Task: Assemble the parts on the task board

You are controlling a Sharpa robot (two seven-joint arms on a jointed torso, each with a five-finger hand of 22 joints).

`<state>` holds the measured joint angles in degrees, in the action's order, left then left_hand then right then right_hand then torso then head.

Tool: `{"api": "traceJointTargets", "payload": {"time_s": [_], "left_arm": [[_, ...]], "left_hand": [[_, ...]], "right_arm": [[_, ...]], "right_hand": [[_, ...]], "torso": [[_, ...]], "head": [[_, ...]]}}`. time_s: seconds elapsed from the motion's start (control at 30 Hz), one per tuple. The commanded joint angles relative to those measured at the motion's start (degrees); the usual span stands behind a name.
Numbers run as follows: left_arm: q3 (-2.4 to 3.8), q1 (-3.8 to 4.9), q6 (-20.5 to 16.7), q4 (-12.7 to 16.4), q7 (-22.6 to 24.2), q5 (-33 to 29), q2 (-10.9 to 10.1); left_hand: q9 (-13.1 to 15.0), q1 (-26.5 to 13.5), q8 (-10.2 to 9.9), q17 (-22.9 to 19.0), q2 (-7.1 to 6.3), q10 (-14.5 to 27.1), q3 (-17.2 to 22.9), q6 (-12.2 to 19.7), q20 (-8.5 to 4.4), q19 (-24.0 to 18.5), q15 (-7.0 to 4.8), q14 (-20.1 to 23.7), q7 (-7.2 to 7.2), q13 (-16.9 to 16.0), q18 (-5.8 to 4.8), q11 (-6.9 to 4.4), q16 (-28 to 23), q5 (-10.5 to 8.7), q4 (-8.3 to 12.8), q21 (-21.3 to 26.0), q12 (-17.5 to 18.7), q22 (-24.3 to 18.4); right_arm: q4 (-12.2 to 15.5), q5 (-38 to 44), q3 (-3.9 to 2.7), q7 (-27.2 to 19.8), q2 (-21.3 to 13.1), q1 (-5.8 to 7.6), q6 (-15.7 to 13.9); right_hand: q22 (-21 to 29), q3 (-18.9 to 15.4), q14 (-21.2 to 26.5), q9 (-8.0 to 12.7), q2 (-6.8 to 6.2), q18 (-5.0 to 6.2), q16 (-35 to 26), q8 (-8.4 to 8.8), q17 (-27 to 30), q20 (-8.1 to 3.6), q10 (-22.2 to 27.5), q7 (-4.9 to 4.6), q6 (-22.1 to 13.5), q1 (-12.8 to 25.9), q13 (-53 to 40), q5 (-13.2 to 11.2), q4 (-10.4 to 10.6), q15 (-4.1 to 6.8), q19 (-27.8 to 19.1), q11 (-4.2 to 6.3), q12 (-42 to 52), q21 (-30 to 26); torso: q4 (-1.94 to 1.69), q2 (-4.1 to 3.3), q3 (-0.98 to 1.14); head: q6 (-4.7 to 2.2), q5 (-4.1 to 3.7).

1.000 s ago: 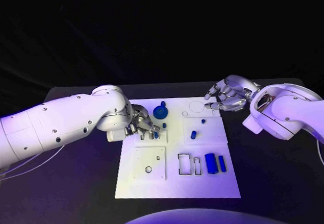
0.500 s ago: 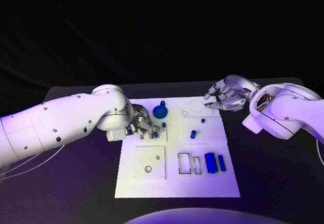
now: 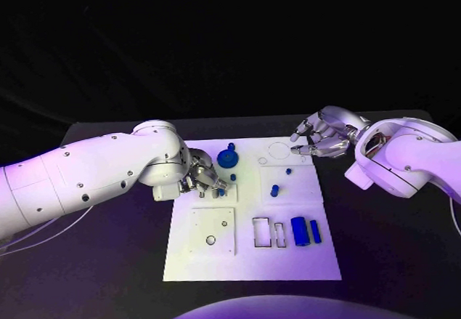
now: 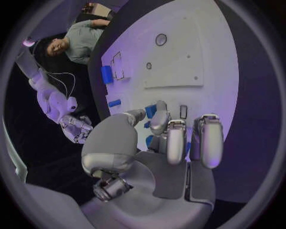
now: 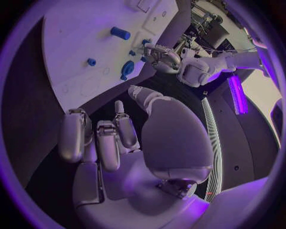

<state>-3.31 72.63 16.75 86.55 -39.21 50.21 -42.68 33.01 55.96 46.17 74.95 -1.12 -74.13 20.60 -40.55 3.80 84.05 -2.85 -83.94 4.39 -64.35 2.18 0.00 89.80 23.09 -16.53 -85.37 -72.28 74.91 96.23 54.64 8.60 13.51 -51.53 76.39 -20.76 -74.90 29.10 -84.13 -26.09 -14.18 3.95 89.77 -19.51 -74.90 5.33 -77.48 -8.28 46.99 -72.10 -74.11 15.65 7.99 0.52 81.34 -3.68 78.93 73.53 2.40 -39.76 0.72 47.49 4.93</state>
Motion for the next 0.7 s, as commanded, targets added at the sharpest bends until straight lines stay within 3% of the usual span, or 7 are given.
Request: {"api": "traceJointTargets", "payload": {"time_s": [0.03,0.33,0.6,0.63,0.7], "left_arm": [[-0.01,0.05,0.64,0.04,-0.06,-0.3,0.24],[0.0,0.05,0.46,0.07,-0.02,-0.48,0.27],[0.13,0.05,0.09,0.29,0.06,-1.22,0.26],[0.14,0.05,0.02,0.31,0.08,-1.37,0.25],[0.16,0.05,-0.14,0.36,0.11,-1.69,0.17]], "left_hand": [[-0.06,0.95,0.31,15.05,0.05,-0.42,0.64,0.36,-0.47,2.17,-0.28,-6.06,-0.06,-0.03,-0.73,0.05,0.2,0.25,0.02,0.32,-0.36,11.28],[0.03,2.54,0.75,15.05,0.03,-0.44,2.05,0.2,-0.52,2.18,-0.34,-6.06,-0.16,-0.09,-0.73,-0.03,0.2,-0.05,0.05,0.35,-0.41,11.31],[2.38,5.58,4.27,15.05,-0.08,-0.82,6.23,0.1,-0.95,2.25,-0.83,-6.06,-0.88,-0.67,-0.74,-0.61,0.2,-1.28,0.32,0.38,-0.89,11.44],[2.94,6.32,5.04,15.05,-0.16,-0.88,7.71,0.29,-1.06,2.23,-0.96,-6.06,-1.01,-0.75,-0.73,-0.74,0.2,-2.71,0.39,0.45,-0.96,11.44],[4.15,8.07,6.66,15.05,-0.17,-1.05,12.6,0.71,-1.36,2.29,-1.21,-6.06,-1.36,-1.05,-0.75,-1.06,0.2,-8.88,1.13,0.42,-1.19,11.54]], "right_arm": [[0.0,0.61,0.01,0.16,0.04,-0.05,0.99],[-0.12,0.61,0.02,0.17,0.1,-0.07,1.0],[-0.2,0.61,0.03,0.1,0.16,-0.14,0.93],[-0.22,0.61,0.03,0.11,0.16,-0.14,0.95],[-0.24,0.61,0.03,0.13,0.16,-0.15,0.98]], "right_hand": [[0.02,0.27,-5.87,-0.09,-0.1,0.5,0.23,-0.4,-15.1,0.01,-0.16,0.23,0.21,0.44,0.08,0.25,0.29,0.19,-0.26,0.33,0.19,-0.3],[0.02,0.27,-5.87,-0.09,-0.1,0.5,0.23,-0.4,-15.1,0.01,-0.16,0.23,0.21,0.44,0.08,0.25,0.29,0.19,-0.26,0.33,0.19,-0.3],[-0.02,0.32,-5.87,-0.12,-0.05,0.49,0.23,-0.45,-15.1,0.0,-0.17,0.24,0.22,0.48,0.09,0.34,0.37,0.2,-0.23,0.35,0.19,-0.27],[-0.02,0.32,-5.87,-0.12,-0.05,0.49,0.23,-0.45,-15.1,0.0,-0.17,0.24,0.22,0.48,0.09,0.34,0.37,0.2,-0.23,0.35,0.19,-0.27],[-0.02,0.32,-5.87,-0.12,-0.05,0.49,0.23,-0.45,-15.1,0.0,-0.17,0.24,0.22,0.48,0.09,0.34,0.37,0.2,-0.23,0.35,0.19,-0.27]], "torso": [[0.0,-0.03,0.01],[-0.02,-0.01,0.02],[0.07,-0.02,0.04],[0.06,-0.02,0.04],[0.01,0.0,0.05]], "head": [[0.01,-0.06],[0.1,-0.04],[0.21,-0.06],[0.22,-0.09],[0.26,-0.12]]}}
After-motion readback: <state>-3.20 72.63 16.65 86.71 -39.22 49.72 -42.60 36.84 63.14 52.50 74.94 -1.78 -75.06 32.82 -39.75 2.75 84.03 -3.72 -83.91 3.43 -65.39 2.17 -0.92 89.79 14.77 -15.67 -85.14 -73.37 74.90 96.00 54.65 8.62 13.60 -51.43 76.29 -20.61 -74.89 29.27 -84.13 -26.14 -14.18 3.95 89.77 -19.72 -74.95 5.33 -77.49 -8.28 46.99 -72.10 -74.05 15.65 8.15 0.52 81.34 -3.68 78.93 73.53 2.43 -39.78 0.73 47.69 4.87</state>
